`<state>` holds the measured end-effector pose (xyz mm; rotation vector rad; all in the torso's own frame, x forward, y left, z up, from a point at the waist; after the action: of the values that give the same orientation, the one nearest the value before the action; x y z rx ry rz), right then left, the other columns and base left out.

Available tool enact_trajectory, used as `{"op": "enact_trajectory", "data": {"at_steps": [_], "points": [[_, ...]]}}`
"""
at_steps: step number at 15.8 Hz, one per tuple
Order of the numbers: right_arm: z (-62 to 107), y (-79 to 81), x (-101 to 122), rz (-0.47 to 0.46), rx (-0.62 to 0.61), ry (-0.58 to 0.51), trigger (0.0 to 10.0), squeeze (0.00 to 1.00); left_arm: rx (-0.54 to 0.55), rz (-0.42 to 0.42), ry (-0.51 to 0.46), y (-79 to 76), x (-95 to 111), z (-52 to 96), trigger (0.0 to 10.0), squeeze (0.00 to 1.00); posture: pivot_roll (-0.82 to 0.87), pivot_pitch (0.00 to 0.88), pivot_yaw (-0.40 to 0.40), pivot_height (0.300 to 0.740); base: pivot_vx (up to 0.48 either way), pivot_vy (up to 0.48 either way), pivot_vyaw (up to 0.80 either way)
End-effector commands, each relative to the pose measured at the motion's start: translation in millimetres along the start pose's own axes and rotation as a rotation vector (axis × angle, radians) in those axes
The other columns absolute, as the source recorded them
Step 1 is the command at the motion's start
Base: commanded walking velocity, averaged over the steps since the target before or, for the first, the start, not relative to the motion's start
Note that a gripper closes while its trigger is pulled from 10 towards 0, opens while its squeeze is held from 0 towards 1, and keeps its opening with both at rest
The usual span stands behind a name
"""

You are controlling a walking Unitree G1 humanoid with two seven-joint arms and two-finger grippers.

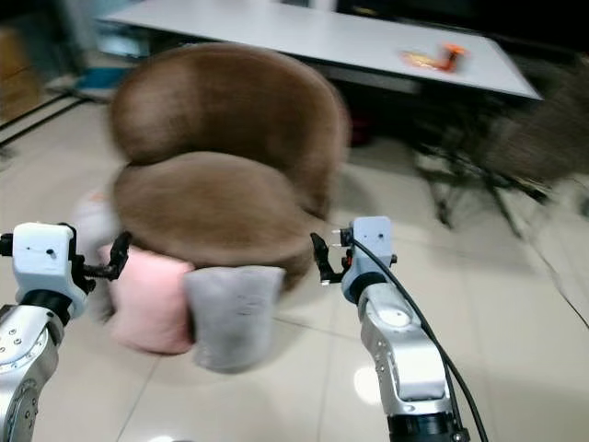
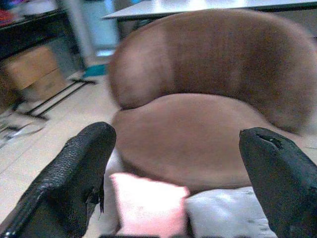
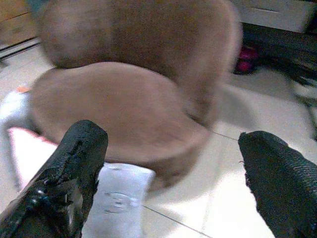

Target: Move the pillow to the sofa from floor

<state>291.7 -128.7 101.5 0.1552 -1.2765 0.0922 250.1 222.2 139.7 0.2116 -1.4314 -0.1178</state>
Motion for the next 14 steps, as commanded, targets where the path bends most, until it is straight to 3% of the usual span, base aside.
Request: {"op": "enact_trajectory", "data": {"at_steps": [1,8,12,14], "points": [[-1.3,0.7,5.6,0.005,-0.011,-0.022,10.0,1.00,0.007,-0.017,-0.018,1.7,3.4,-0.1,10.0,0.00,0.00,0.000,-0.051,0.740,0.326,0.000,0.00],[-4.3,-11.7,6.0,0.079,-0.120,-0.016,10.0,1.00,0.033,-0.027,-0.043,7.8,4.2,-1.6,10.0,0.00,0.00,0.000,-0.059,0.740,0.324,0.000,0.00],[-6.6,-8.2,6.5,0.097,-0.089,-0.021,10.0,1.00,0.035,-0.028,-0.047,7.8,4.4,-1.4,10.0,0.00,0.01,0.000,-0.067,0.740,0.322,0.000,0.00],[-7.1,-4.6,6.5,0.095,-0.065,-0.019,10.0,1.00,0.038,-0.032,-0.045,8.4,2.9,0.4,10.0,0.00,0.01,0.000,-0.072,0.740,0.317,0.000,0.74]]}}
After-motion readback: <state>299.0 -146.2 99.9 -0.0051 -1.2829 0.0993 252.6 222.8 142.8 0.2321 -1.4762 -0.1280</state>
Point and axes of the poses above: a point about 5 cm out from each wrist's last joint towards the gripper, its own z axis pointing back from the gripper into the wrist, its own x axis along the axis of the wrist's last joint, y = z × x, the point moved 2 cm from there along -z, pointing out of the wrist towards the gripper
